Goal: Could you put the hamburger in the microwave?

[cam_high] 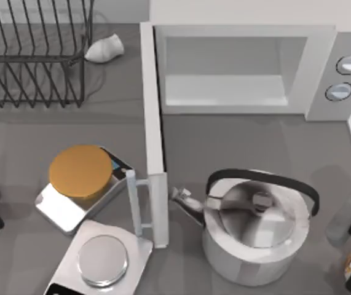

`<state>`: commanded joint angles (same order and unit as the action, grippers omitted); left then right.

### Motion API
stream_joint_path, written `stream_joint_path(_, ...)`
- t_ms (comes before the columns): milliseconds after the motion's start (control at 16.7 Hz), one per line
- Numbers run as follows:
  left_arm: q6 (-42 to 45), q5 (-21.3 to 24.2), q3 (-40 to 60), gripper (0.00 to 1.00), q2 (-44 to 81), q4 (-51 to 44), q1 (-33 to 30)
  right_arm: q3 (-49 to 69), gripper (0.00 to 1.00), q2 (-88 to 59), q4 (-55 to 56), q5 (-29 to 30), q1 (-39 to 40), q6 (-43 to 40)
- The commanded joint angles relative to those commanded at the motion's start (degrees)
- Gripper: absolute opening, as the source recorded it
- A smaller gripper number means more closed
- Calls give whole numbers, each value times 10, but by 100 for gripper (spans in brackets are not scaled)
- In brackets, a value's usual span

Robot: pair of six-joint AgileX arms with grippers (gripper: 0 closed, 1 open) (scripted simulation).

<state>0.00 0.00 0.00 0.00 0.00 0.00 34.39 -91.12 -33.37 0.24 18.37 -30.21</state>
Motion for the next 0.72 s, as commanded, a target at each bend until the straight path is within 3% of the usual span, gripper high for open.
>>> stream_joint_path(540,0,0,0,100,0,0,0,0,2,0,0,0,0,0)
stream_joint_path(720,0,0,0,100,0,0,0,0,0,0,0,0,0,0)
